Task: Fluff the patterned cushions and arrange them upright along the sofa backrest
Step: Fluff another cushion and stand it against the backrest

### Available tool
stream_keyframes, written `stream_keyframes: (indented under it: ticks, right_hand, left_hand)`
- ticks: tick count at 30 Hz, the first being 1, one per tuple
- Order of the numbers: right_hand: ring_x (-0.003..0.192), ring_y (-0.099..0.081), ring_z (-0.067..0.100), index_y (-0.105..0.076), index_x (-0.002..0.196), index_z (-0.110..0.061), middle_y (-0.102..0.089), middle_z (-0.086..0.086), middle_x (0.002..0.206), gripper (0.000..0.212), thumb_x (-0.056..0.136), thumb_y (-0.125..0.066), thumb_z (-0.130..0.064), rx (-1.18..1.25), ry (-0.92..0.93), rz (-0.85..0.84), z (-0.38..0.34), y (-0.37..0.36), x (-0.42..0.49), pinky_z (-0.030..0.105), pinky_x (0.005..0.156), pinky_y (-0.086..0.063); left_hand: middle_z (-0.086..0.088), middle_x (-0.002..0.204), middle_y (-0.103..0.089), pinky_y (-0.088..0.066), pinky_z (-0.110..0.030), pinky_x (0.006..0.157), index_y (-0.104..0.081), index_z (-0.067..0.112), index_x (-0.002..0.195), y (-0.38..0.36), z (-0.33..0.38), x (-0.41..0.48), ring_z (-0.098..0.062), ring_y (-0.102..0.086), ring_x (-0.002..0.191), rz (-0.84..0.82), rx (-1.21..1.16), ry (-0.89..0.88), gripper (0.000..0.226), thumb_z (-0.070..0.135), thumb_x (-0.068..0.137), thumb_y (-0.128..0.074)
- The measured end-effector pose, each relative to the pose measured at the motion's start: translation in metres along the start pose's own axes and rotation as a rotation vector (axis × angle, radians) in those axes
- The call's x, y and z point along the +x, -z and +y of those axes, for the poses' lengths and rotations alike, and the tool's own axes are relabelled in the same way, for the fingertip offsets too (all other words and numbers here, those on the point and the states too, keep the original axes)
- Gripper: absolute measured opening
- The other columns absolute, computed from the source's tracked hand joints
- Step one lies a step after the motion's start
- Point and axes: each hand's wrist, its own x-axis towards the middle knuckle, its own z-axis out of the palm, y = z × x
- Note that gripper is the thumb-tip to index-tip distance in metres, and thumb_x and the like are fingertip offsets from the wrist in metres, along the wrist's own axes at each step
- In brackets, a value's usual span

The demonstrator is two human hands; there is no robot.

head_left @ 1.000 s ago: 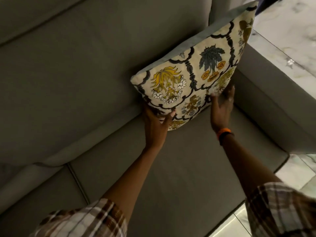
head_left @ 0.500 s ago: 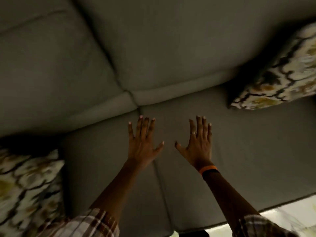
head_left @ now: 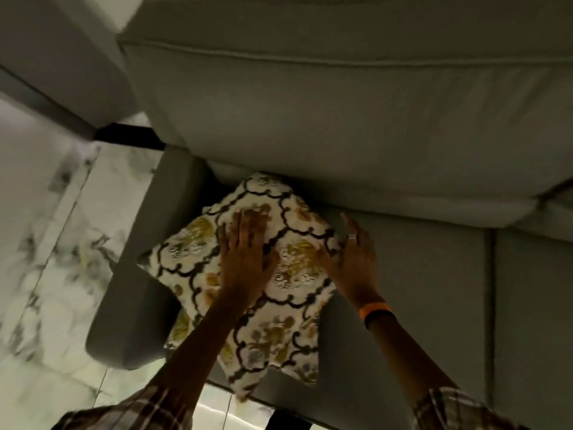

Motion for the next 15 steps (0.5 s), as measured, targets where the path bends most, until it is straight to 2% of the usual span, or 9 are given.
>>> stream_keyframes:
  ticks: [2, 5, 8, 11, 13, 15]
  right_hand:
    - [0.139, -0.050, 0.043, -0.034, 0.163, -0.019, -0.053, 0.022, 0.153, 0.087, 0.093, -0.074, -0.050, 0.041, -0.036, -0.097, -0.023, -0.016, 0.020, 0.057, 0.115, -0.045]
    - [0.150, -0.042, 0.038, -0.026, 0.166, -0.026, -0.044, 0.014, 0.165, 0.091, 0.093, -0.062, -0.067, 0.051, -0.131, -0.311, -0.045, -0.034, 0.055, 0.055, 0.125, -0.035]
    - [0.144, -0.052, 0.033, -0.041, 0.160, -0.026, -0.053, 0.008, 0.159, 0.101, 0.079, -0.065, -0.082, 0.182, -0.287, -0.510, -0.052, -0.041, 0.082, 0.052, 0.123, -0.040]
    - [0.130, -0.065, 0.028, -0.055, 0.150, -0.029, -0.067, 0.003, 0.146, 0.114, 0.056, -0.075, -0.091, 0.292, -0.354, -0.560, -0.040, -0.032, 0.087, 0.049, 0.116, -0.050]
    - [0.117, -0.073, 0.024, -0.061, 0.143, -0.033, -0.074, 0.001, 0.135, 0.101, 0.059, -0.079, -0.086, 0.368, -0.369, -0.575, -0.032, -0.023, 0.078, 0.047, 0.108, -0.057]
    - [0.109, -0.077, 0.021, -0.065, 0.138, -0.034, -0.078, 0.001, 0.129, 0.085, 0.066, -0.083, -0.076, 0.481, -0.385, -0.587, -0.025, -0.011, 0.062, 0.044, 0.101, -0.061]
  left_hand:
    - [-0.017, 0.168, -0.019, -0.005, -0.061, 0.127, -0.022, 0.014, 0.159, 0.001, -0.040, -0.009, -0.037, -0.010, 0.157, 0.033, -0.076, 0.165, 0.083, 0.065, 0.094, -0.021]
    - [-0.012, 0.169, -0.016, -0.002, -0.064, 0.125, -0.022, 0.021, 0.159, -0.005, -0.074, -0.023, -0.033, -0.008, 0.157, 0.065, -0.252, 0.480, 0.089, 0.074, 0.088, -0.029]
    - [-0.008, 0.171, -0.007, -0.012, -0.072, 0.120, -0.024, 0.030, 0.157, -0.009, -0.098, -0.021, -0.035, -0.003, 0.157, 0.094, -0.506, 0.702, 0.093, 0.079, 0.080, -0.040]
    - [-0.014, 0.170, -0.003, -0.021, -0.066, 0.121, -0.018, 0.027, 0.159, -0.007, -0.116, -0.009, -0.043, -0.010, 0.155, 0.169, -0.805, 1.001, 0.102, 0.078, 0.079, -0.055]
    - [-0.021, 0.167, -0.011, -0.029, -0.062, 0.120, -0.012, 0.026, 0.160, -0.005, -0.118, -0.004, -0.048, -0.024, 0.149, 0.184, -0.928, 1.179, 0.104, 0.073, 0.082, -0.063]
    - [-0.021, 0.164, -0.025, -0.032, -0.058, 0.118, -0.012, 0.026, 0.160, -0.002, -0.108, -0.008, -0.047, -0.032, 0.146, 0.186, -0.950, 1.173, 0.108, 0.074, 0.079, -0.065]
